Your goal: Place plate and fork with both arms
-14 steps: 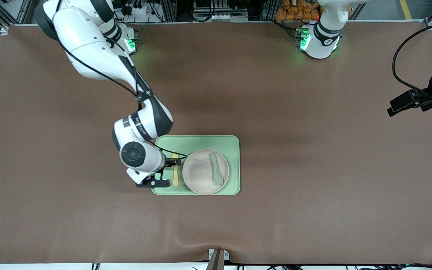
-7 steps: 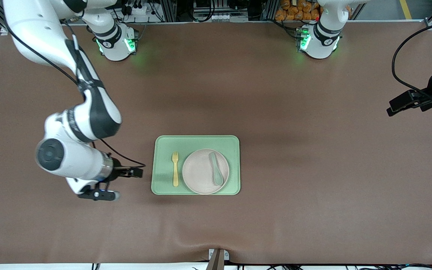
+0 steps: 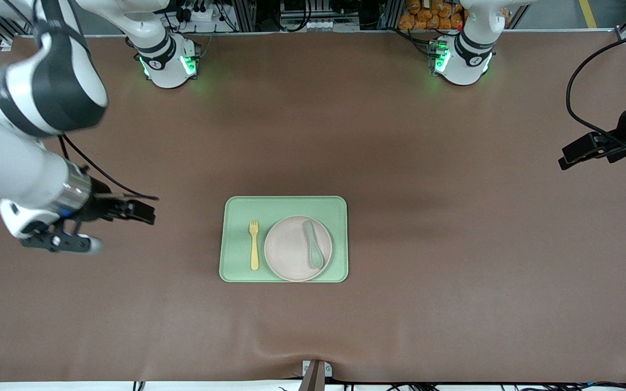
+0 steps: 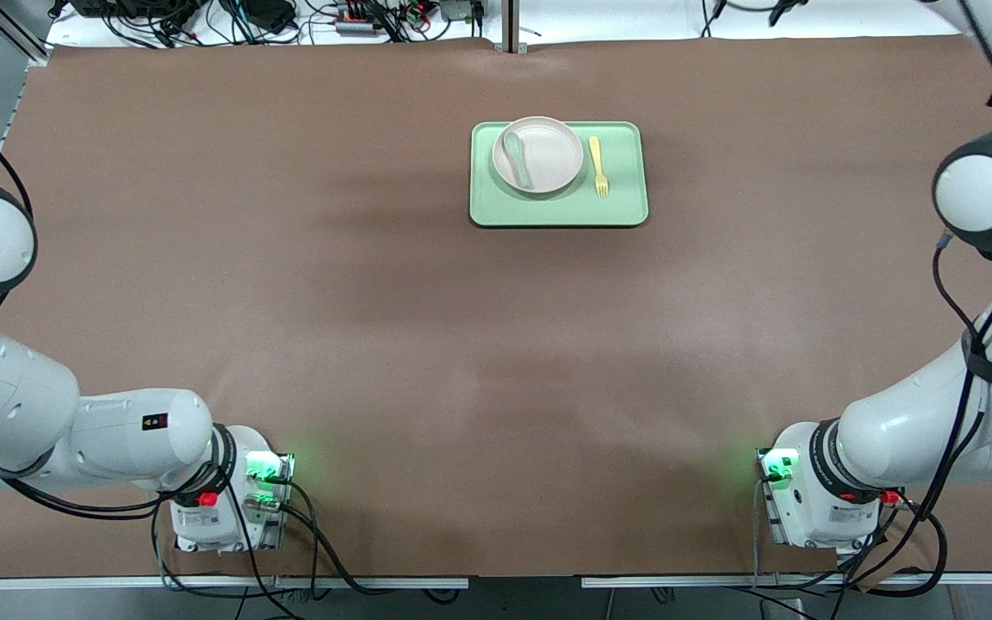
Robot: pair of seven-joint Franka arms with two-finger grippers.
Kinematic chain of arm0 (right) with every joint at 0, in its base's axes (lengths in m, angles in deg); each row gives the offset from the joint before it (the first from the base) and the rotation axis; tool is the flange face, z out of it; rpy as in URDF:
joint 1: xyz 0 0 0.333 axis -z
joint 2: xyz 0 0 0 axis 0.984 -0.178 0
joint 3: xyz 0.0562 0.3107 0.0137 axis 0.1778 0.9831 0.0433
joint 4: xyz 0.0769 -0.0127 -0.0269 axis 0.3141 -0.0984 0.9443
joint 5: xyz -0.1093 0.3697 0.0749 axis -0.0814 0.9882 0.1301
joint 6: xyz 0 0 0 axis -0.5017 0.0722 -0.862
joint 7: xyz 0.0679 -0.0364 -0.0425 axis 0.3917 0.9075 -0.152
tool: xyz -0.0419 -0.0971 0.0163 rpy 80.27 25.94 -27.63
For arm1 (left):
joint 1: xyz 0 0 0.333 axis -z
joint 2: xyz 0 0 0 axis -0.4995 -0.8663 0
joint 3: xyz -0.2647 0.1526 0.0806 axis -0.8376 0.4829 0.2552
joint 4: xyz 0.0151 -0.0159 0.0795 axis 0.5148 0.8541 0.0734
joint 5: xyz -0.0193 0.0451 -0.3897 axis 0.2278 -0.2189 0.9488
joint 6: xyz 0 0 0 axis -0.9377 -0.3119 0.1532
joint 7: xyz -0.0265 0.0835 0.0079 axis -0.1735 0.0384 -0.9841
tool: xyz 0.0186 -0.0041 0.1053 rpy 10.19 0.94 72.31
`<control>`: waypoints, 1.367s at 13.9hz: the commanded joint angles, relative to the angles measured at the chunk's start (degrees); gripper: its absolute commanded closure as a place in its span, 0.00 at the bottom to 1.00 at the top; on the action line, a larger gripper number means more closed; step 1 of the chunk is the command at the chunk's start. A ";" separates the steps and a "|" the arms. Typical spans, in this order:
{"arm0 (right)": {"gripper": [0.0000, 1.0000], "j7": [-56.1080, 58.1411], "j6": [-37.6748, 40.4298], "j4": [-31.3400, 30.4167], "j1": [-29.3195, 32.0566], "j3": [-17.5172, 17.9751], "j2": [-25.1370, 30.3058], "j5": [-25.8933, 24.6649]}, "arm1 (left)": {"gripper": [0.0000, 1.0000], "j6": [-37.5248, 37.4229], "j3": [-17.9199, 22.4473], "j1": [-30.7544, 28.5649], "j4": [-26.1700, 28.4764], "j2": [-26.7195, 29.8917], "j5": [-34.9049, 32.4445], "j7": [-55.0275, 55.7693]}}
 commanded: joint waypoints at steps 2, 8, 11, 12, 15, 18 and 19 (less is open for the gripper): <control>0.00 0.21 4.19 -5.91 1.21 0.82 10.75 0.40 | 0.00 0.66 -0.23 -0.11 -0.08 0.07 0.05 -0.81; 0.00 10.85 3.75 -18.42 0.95 -3.66 22.30 1.62 | 0.00 0.66 -0.23 -0.37 -0.17 0.07 0.05 -0.90; 0.00 11.02 3.50 -18.86 1.47 -4.01 22.31 1.45 | 0.00 0.66 -0.23 -0.46 -0.26 0.07 -0.12 -0.90; 0.00 11.11 3.58 -17.99 1.47 -5.23 21.69 1.54 | 0.00 0.66 -0.23 -0.55 -0.26 0.16 -0.30 -0.99; 0.00 11.37 4.28 -14.47 1.65 -5.77 19.85 1.45 | 0.00 0.66 -0.14 -0.64 -0.26 0.42 -0.57 -1.33; 0.00 14.61 8.04 -14.02 2.00 -5.95 20.37 1.19 | 0.00 0.66 -0.14 -0.64 -0.26 0.34 -0.83 -2.04; 0.00 15.24 8.76 -14.46 2.52 -6.64 20.54 1.27 | 0.00 0.66 -0.14 -0.64 -0.35 0.34 -0.92 -2.04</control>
